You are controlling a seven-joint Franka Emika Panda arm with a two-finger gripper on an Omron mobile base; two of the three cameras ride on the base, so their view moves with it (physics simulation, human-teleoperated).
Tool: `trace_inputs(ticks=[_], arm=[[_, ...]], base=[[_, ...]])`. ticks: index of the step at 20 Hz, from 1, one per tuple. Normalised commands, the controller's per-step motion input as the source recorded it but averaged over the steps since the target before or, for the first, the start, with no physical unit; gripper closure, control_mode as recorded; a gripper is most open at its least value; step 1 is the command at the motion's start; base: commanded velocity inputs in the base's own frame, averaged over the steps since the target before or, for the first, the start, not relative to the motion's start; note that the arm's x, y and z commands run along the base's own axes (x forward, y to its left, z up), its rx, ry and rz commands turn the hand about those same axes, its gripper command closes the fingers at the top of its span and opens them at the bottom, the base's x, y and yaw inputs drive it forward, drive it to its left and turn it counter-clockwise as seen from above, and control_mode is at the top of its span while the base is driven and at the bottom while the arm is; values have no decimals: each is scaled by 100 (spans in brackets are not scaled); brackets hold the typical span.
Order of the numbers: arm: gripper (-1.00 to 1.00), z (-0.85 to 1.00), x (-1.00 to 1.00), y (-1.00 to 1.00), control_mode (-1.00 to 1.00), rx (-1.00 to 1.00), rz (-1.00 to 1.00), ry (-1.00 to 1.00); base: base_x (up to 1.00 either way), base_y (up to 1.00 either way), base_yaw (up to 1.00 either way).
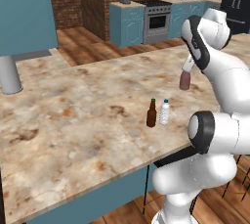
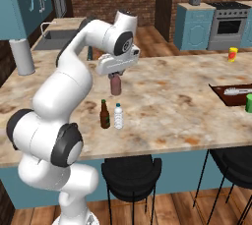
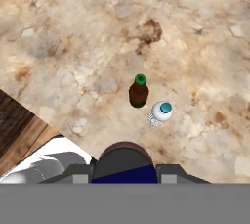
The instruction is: Place the drinks on the dining counter in a tight cluster.
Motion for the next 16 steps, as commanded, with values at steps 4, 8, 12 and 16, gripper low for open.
trace_inputs(ticks=[4,8,12,16], arm=[[100,-76,1,0,-100,3,14,0],[100,-33,28,-10,-100,1,32,0],[100,0,48,-55,-100,0,36,1],[100,0,42,-47,-100,0,37,2]], base=[[0,0,0],[0,0,0],[0,0,0],[0,0,0]])
